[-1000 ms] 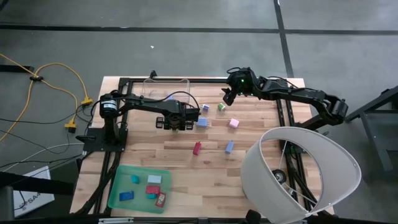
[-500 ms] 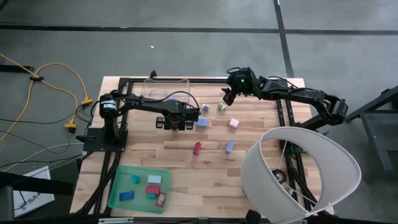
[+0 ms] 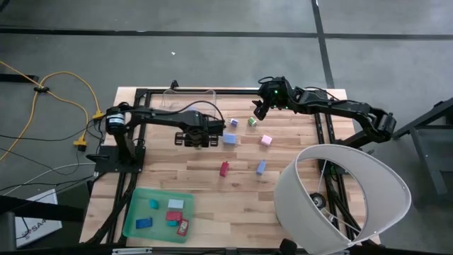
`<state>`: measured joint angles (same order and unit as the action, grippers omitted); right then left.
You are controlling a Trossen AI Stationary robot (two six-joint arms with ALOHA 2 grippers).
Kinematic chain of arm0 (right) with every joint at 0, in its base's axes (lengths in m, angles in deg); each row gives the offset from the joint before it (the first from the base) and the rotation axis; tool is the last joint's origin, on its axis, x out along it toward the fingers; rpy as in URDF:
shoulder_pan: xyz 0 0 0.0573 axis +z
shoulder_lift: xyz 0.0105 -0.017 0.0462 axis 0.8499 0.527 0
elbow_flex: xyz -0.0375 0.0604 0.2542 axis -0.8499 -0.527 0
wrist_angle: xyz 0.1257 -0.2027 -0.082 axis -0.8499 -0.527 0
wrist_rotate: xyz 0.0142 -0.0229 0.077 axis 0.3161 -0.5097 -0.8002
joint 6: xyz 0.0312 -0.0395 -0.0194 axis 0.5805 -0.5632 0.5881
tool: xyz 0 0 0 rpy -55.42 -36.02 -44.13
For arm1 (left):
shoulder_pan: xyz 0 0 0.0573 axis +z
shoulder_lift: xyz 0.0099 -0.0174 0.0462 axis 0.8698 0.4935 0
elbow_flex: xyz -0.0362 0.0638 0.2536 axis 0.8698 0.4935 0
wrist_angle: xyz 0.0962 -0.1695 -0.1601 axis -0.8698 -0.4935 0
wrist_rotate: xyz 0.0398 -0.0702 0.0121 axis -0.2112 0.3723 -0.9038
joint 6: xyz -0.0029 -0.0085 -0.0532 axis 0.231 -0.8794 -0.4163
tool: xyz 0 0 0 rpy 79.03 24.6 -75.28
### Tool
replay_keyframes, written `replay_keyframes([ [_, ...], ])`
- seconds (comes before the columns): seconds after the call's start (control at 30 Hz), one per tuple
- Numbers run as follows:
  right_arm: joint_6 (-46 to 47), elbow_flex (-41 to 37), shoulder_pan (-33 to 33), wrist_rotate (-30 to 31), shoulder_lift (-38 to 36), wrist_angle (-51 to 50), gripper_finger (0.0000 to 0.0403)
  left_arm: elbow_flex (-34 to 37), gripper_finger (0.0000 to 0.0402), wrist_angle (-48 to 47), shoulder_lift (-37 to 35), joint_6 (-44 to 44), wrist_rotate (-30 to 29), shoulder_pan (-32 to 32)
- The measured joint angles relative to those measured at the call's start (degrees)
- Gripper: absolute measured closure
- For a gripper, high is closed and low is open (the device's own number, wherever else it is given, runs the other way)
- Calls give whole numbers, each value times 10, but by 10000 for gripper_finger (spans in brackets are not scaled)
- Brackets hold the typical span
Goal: Pick & Place Office items
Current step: Put the left green charger adapter into the transparent bin
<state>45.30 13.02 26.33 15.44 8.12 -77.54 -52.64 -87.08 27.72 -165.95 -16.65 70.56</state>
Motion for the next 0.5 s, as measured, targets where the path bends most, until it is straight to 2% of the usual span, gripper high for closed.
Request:
replay_keyframes([
  [0.3,0,0,0,0,0,0,223,0,244,-60,-76,-11,-31,6],
  [0.5,0,0,0,0,0,0,223,0,244,-90,-128,17,-48,39],
])
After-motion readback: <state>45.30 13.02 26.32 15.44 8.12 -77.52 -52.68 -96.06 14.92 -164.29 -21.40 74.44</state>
